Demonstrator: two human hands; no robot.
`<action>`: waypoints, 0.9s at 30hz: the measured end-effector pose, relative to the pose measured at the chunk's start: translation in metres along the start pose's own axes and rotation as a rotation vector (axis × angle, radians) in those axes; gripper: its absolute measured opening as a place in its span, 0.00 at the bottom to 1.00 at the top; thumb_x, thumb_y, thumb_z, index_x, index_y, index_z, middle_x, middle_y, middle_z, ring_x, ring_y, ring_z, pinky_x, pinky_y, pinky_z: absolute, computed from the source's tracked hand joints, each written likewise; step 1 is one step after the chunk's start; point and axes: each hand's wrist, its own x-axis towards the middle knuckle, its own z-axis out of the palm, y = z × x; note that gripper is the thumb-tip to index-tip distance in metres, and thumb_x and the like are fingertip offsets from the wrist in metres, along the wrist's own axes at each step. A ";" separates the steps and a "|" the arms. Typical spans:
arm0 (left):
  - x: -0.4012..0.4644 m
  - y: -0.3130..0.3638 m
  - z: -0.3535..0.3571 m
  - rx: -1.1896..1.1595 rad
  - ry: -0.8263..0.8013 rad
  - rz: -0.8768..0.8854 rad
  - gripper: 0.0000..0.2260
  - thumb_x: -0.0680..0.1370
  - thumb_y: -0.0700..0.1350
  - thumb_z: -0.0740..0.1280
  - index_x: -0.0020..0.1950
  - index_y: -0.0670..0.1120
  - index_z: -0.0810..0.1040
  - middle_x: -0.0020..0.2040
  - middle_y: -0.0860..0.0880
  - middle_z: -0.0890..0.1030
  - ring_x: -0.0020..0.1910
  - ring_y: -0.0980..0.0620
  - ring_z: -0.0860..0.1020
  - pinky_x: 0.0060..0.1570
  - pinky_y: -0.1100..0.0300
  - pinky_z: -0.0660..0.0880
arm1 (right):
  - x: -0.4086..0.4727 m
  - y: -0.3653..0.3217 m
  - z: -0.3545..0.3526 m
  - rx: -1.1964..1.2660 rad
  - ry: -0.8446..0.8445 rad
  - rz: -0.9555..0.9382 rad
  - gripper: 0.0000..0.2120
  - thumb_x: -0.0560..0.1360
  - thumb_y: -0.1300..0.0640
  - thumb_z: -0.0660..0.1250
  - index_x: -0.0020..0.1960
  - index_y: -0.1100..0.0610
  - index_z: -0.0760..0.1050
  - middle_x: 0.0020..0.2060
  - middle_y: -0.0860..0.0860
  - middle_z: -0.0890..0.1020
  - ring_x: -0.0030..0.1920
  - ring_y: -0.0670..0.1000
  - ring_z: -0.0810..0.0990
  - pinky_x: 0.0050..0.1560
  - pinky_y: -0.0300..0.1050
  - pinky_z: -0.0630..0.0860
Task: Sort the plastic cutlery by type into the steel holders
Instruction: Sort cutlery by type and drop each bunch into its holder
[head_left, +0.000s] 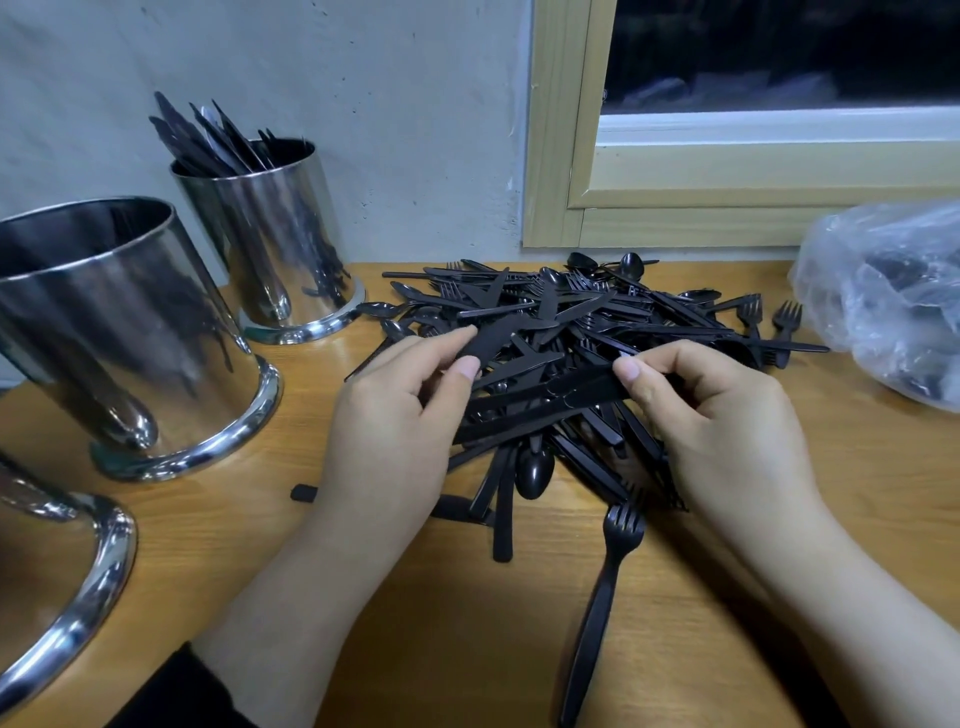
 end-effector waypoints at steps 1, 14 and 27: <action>-0.001 0.001 0.000 -0.005 -0.012 0.003 0.13 0.81 0.47 0.66 0.64 0.56 0.82 0.47 0.63 0.81 0.51 0.65 0.78 0.50 0.69 0.77 | -0.001 -0.001 0.001 0.011 -0.006 0.006 0.09 0.78 0.49 0.68 0.39 0.45 0.79 0.29 0.33 0.78 0.33 0.38 0.76 0.32 0.28 0.67; -0.005 0.000 0.001 0.095 -0.328 0.291 0.03 0.82 0.54 0.61 0.52 0.59 0.74 0.42 0.58 0.80 0.38 0.54 0.80 0.35 0.56 0.76 | -0.013 -0.011 0.007 0.201 -0.101 0.000 0.12 0.79 0.46 0.64 0.41 0.49 0.81 0.28 0.46 0.77 0.28 0.44 0.71 0.31 0.38 0.67; -0.015 -0.014 -0.029 0.126 -0.525 0.072 0.08 0.82 0.56 0.62 0.45 0.57 0.76 0.35 0.57 0.78 0.33 0.59 0.76 0.33 0.64 0.72 | -0.024 -0.032 0.020 0.191 -0.120 -0.113 0.04 0.77 0.53 0.70 0.48 0.45 0.83 0.43 0.40 0.85 0.47 0.44 0.83 0.50 0.43 0.78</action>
